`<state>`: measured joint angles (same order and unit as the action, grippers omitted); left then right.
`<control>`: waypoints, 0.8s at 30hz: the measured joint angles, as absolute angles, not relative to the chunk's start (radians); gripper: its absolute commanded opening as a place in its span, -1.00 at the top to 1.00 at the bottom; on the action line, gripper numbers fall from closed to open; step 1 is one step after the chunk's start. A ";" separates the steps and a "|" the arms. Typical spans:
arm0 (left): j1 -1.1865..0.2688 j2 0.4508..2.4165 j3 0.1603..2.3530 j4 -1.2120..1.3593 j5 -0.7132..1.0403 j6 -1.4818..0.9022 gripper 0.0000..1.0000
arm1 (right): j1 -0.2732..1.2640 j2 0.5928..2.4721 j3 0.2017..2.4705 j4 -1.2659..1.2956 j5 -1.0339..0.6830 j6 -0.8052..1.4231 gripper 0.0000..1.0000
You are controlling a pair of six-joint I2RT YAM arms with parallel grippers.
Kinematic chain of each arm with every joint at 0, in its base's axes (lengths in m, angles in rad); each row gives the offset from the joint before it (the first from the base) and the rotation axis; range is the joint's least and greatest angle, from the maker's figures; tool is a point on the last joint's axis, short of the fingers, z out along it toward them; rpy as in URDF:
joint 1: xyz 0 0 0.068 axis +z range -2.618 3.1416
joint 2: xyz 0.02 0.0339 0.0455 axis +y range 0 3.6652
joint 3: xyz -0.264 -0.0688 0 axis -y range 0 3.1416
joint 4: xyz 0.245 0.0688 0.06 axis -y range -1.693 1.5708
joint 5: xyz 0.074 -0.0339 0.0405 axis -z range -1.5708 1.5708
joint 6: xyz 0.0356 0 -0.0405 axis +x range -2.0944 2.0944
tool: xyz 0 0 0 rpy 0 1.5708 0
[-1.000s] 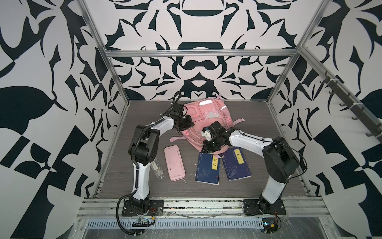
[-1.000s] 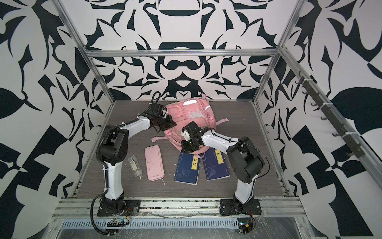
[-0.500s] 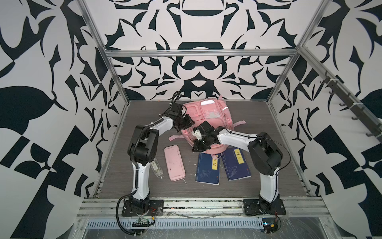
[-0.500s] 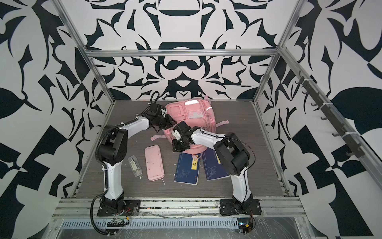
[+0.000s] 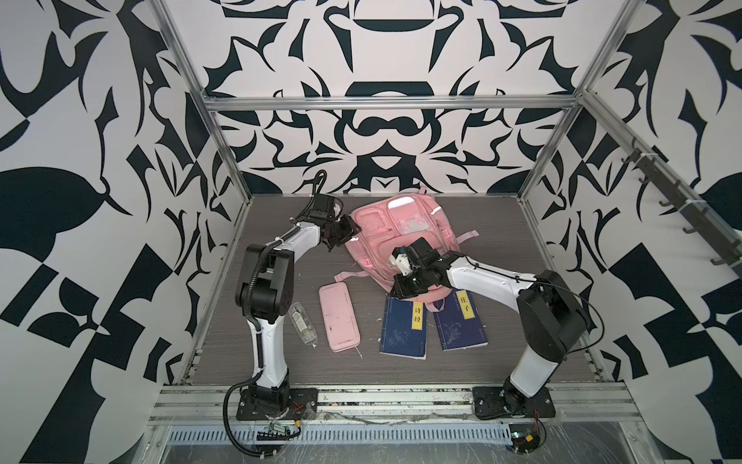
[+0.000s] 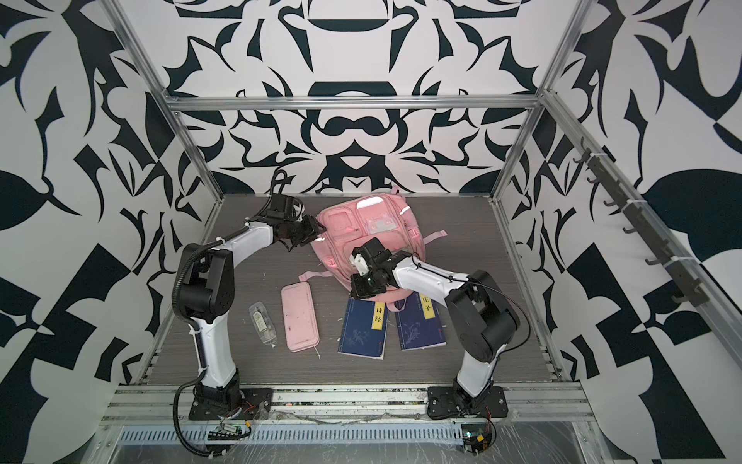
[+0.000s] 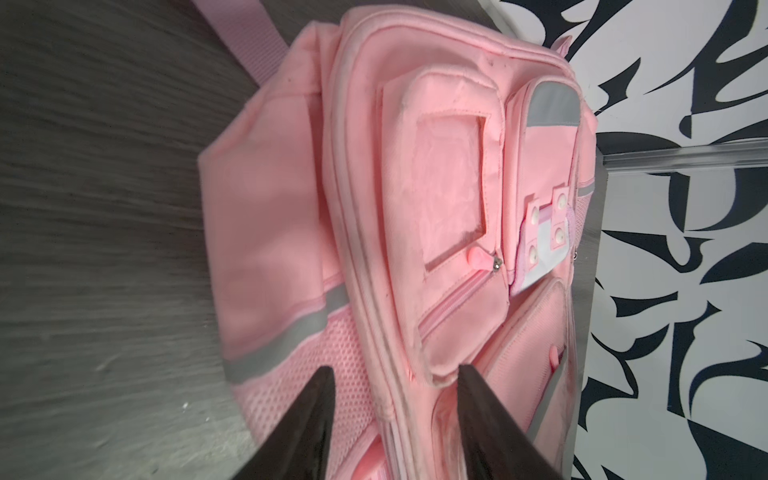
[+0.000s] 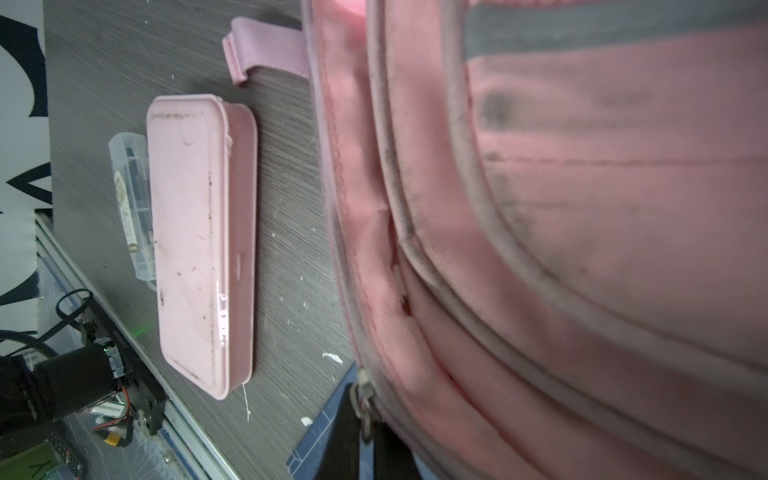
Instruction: Pack the student bag
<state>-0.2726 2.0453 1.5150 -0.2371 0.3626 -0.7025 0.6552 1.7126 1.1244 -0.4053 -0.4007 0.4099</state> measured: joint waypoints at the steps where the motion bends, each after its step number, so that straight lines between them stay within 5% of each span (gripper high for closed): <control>1: -0.276 2.056 1.527 -0.239 0.363 -0.702 0.01 | 0.650 1.702 1.117 -0.409 -0.399 0.407 1.00; 24: -0.306 2.170 1.619 -0.318 0.318 -0.673 0.08 | 0.626 1.642 1.089 -0.452 -0.385 0.371 1.00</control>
<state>-0.3061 2.1704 1.6192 -0.3180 0.3180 -0.6727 0.6258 1.6417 1.0885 -0.4522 -0.3847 0.3710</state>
